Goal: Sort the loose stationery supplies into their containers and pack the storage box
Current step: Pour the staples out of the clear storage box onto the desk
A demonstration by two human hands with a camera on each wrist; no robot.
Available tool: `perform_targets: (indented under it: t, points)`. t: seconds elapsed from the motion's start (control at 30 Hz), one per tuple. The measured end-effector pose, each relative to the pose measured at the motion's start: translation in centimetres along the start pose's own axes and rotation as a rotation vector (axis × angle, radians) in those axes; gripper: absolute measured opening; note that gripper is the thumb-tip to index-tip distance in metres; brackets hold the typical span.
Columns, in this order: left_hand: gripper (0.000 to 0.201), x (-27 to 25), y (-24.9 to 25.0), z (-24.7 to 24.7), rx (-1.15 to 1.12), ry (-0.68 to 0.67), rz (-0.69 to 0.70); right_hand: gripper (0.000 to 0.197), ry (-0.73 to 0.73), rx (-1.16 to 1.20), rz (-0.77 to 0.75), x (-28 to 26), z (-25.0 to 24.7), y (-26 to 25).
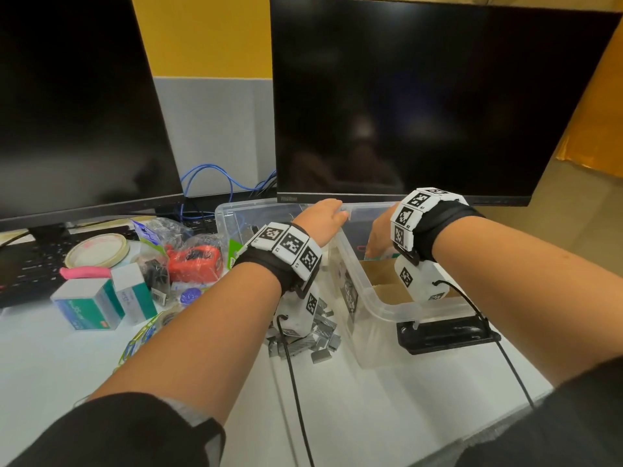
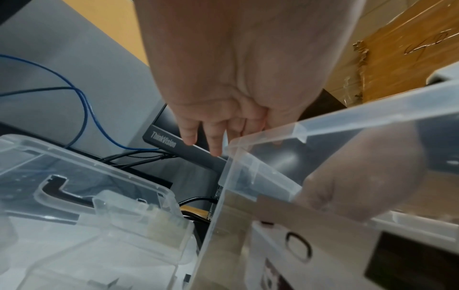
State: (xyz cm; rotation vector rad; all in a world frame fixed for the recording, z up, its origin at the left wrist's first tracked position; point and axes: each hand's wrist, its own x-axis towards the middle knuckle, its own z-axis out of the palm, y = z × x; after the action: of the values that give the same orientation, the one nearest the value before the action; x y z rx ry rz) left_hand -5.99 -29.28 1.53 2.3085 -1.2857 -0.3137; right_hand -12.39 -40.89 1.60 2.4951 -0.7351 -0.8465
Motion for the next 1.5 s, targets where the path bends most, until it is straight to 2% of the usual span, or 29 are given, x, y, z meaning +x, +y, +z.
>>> perform_targets:
  t: [0.1, 0.23, 0.4, 0.47, 0.53, 0.63, 0.7, 0.8, 0.9, 1.1, 1.27, 1.4, 1.5]
  points:
    - [0.041, -0.1, 0.1, 0.1, -0.003, -0.001, 0.001, 0.048, 0.012, -0.061, -0.057, -0.4, 0.0, -0.1]
    - [0.041, -0.2, 0.1, 0.1, -0.013, -0.004, 0.004, 0.051, 0.028, 0.106, -0.206, -0.9, -0.9, 2.2]
    - [0.04, -0.3, 0.2, 0.1, -0.014, -0.004, 0.002, 0.067, 0.067, 0.011, -0.149, -0.6, -1.1, 2.6]
    - [0.041, -0.3, 0.2, 0.1, -0.011, -0.006, 0.002, 0.062, 0.154, 0.012, -0.139, -0.1, -0.3, 2.6]
    - [0.041, -0.3, 0.2, 0.2, -0.011, -0.005, 0.002, 0.052, 0.255, 0.111, -0.129, 0.4, 0.4, 2.8]
    - [0.041, -0.3, 0.2, 0.2, -0.003, -0.006, 0.002, 0.061, 0.191, 0.14, -0.132, 1.0, 0.9, 2.8]
    - [0.041, -0.3, 0.2, 0.2, -0.004, -0.006, 0.002, 0.063, 0.204, 0.112, -0.137, 1.1, 0.9, 2.7]
    - [0.041, -0.2, 0.1, 0.3, -0.006, -0.007, 0.003, 0.049, 0.205, 0.174, -0.119, 1.3, 1.4, 2.8]
    - [0.042, -0.1, 0.0, 0.4, -0.001, -0.006, 0.007, 0.038, 0.326, 0.211, -0.127, 1.3, 2.0, 2.7]
    - [0.043, -0.2, 0.1, 0.4, -0.001, -0.009, 0.005, 0.037, 0.353, 0.244, -0.153, 0.7, 2.2, 2.6]
    - [0.043, -0.3, 0.0, 0.3, -0.011, -0.013, 0.002, 0.05, 0.254, 0.218, -0.186, 0.4, 1.8, 2.6]
    - [0.043, -0.1, 0.0, 0.4, -0.014, -0.014, -0.003, 0.033, 0.342, 0.173, -0.175, 0.4, 1.6, 2.3]
    - [0.044, 0.1, -0.2, 0.6, -0.019, -0.013, 0.0, 0.03, 0.343, 0.149, -0.158, 0.3, 1.5, 1.9]
